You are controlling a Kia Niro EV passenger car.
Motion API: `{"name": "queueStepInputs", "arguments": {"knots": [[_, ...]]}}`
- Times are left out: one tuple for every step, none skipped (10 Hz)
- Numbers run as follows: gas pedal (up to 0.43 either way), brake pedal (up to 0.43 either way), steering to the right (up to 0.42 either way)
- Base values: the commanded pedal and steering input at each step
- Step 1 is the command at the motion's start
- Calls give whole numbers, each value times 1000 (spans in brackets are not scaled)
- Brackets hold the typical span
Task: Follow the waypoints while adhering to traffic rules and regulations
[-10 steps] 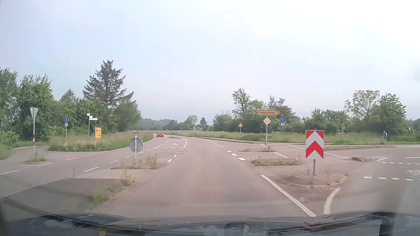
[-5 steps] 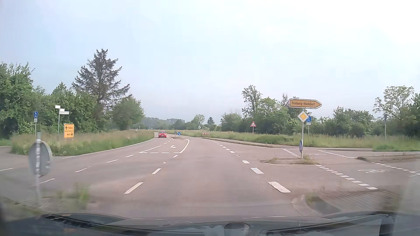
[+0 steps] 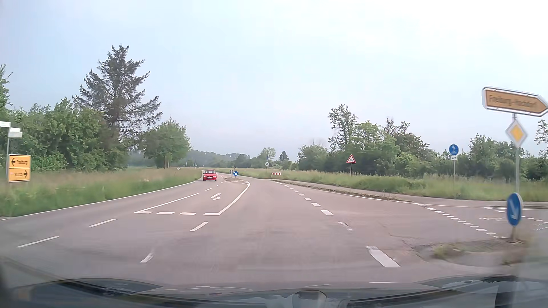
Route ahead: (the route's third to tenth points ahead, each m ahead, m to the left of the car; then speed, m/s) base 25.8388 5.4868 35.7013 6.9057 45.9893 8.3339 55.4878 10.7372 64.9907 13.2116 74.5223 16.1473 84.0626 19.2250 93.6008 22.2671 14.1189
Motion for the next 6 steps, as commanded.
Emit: {"name": "queueStepInputs", "arguments": {"knots": [[150,0,-15],[150,0,-13],[150,0,-10],[150,0,-9],[150,0,-10],[150,0,-12]]}}
